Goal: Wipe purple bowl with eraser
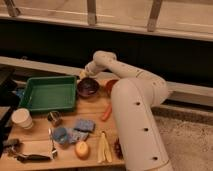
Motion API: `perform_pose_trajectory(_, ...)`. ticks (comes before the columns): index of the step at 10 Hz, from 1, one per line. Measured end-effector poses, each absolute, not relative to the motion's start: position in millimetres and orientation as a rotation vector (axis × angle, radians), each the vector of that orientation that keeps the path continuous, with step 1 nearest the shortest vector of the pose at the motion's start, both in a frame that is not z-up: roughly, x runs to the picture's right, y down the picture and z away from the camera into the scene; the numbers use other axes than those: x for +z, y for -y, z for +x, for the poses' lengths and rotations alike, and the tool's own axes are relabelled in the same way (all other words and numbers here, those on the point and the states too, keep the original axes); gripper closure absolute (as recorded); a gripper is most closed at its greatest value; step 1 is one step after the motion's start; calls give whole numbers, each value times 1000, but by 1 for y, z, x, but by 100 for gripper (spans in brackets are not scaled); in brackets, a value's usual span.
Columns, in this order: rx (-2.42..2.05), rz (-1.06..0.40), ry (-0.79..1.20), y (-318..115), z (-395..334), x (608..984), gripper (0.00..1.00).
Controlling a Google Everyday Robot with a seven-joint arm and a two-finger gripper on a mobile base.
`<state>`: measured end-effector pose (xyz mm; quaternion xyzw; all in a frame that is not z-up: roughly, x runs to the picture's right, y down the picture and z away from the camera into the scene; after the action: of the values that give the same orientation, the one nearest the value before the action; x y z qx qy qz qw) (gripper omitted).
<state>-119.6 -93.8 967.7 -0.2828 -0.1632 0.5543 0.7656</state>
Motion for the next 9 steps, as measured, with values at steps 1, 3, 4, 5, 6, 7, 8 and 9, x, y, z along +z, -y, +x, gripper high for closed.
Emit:
perform_pose_trajectory(1, 1204, -622, 360, 89, -119, 963, 100)
perform_pose_trajectory(3, 1191, -640, 339, 76, -119, 950, 100)
perform_pose_trajectory(4, 1197, -639, 325, 73, -111, 947, 100)
perform_pose_trajectory(5, 1211, -631, 298, 69, -96, 945, 100)
perform_pose_trajectory(6, 1218, -627, 282, 66, -88, 943, 100)
perform_pose_trajectory(7, 1219, -623, 276, 66, -88, 944, 100)
perform_pose_trajectory(8, 1222, -611, 271, 68, -86, 946, 100)
perform_pose_trajectory(9, 1229, -601, 274, 76, -84, 954, 100)
